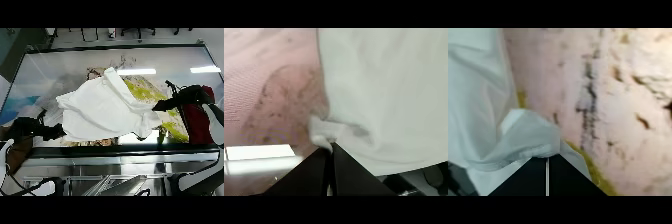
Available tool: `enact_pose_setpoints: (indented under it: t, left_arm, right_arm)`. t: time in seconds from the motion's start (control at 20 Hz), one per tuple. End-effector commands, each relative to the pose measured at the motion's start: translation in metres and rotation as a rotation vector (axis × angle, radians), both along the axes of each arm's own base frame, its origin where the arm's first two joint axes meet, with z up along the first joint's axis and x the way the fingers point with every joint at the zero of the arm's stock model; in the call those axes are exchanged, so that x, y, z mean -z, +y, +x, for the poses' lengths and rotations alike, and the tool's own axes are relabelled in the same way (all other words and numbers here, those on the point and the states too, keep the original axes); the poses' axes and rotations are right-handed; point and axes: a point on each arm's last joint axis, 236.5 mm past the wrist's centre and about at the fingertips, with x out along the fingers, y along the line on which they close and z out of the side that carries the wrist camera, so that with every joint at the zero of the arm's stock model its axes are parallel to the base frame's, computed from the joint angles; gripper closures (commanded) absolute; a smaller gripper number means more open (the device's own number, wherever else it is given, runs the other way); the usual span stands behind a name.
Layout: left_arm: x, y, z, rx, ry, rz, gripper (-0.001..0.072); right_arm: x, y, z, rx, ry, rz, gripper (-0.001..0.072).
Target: Fold the shirts.
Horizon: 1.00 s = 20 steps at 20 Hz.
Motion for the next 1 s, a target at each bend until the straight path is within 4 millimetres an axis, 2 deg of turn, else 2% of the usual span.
enact_pose_setpoints:
  t: [0.0, 0.05, 0.1, 0.2, 0.25, 0.35, 0.45, 0.55, 0.6, 0.65, 0.7, 0.75, 0.8, 0.85, 0.9, 0.95]
  left_arm:
    - [-0.087, -0.015, 0.031, 0.013, -0.203, -0.061, 0.0693]
    - [-0.136, -0.018, 0.043, 0.035, -0.324, -0.054, 0.0694]
    - [-0.194, -0.015, 0.052, 0.065, -0.476, -0.001, 0.0693]
    - [-0.303, -0.012, 0.053, 0.053, -0.730, 0.090, 0.0693]
    - [-0.357, -0.011, 0.042, 0.023, -0.833, 0.118, 0.0694]
    - [-0.459, -0.013, 0.008, 0.000, -1.074, 0.223, 0.0694]
    - [-0.550, -0.014, -0.030, -0.105, -1.298, 0.296, 0.0694]
    - [-0.634, -0.018, -0.073, -0.224, -1.537, 0.354, 0.0694]
    - [-0.666, -0.019, -0.093, -0.271, -1.635, 0.397, 0.0694]
    - [-0.689, -0.019, -0.110, -0.315, -1.703, 0.438, 0.0694]
    - [-0.702, -0.019, -0.119, -0.347, -1.733, 0.460, 0.0695]
    - [-0.707, -0.019, -0.119, -0.354, -1.740, 0.461, 0.0695]
    - [-0.704, -0.015, -0.111, -0.351, -1.714, 0.451, 0.0695]
    - [-0.692, -0.006, -0.095, -0.350, -1.651, 0.439, 0.0694]
    - [-0.674, 0.006, -0.074, -0.349, -1.569, 0.421, 0.0695]
    - [-0.647, 0.022, -0.048, -0.353, -1.462, 0.392, 0.0694]
  right_arm:
    - [-0.116, 0.049, -0.015, -0.085, -0.105, 0.326, 0.0687]
    - [-0.165, 0.053, -0.017, -0.090, -0.201, 0.390, 0.0688]
    - [-0.212, 0.051, -0.021, -0.096, -0.317, 0.404, 0.0688]
    - [-0.283, 0.042, -0.037, -0.091, -0.508, 0.336, 0.0689]
    - [-0.316, 0.040, -0.049, -0.078, -0.581, 0.310, 0.0689]
    - [-0.389, 0.036, -0.078, -0.055, -0.785, 0.236, 0.0689]
    - [-0.472, 0.032, -0.106, 0.026, -1.037, 0.139, 0.0690]
    - [-0.568, 0.030, -0.148, 0.156, -1.363, 0.021, 0.0689]
    - [-0.606, 0.028, -0.170, 0.229, -1.500, -0.040, 0.0689]
    - [-0.638, 0.025, -0.191, 0.310, -1.611, -0.090, 0.0689]
    - [-0.662, 0.020, -0.208, 0.391, -1.696, -0.133, 0.0690]
    - [-0.677, 0.014, -0.217, 0.453, -1.749, -0.174, 0.0689]
    - [-0.682, 0.009, -0.219, 0.489, -1.763, -0.194, 0.0689]
    - [-0.679, 0.004, -0.213, 0.499, -1.741, -0.190, 0.0689]
    - [-0.672, -0.003, -0.200, 0.504, -1.693, -0.169, 0.0689]
    - [-0.661, -0.012, -0.182, 0.507, -1.624, -0.141, 0.0689]
